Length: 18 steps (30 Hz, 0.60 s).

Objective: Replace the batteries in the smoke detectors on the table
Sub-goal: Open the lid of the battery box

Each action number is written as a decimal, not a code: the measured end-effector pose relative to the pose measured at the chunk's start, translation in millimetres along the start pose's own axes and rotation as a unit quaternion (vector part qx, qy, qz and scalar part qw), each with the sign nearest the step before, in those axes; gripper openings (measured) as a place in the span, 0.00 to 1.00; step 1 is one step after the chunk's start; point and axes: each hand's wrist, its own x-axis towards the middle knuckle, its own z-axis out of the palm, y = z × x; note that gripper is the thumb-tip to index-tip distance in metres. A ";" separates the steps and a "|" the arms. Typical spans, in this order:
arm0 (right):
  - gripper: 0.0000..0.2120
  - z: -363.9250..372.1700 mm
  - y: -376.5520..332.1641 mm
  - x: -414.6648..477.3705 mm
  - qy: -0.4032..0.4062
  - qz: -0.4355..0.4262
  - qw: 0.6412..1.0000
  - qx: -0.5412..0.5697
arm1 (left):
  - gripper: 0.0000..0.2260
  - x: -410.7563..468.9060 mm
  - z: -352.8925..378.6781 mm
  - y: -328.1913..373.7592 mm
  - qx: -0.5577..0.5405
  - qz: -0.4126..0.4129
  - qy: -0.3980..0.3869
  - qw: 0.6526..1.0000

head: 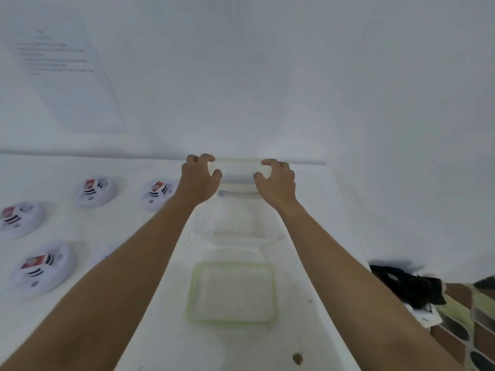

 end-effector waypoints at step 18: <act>0.26 28.5 17.7 58.9 -0.057 0.090 0.992 0.064 | 0.17 56.3 41.4 -38.4 -0.194 -0.089 -0.130 0.968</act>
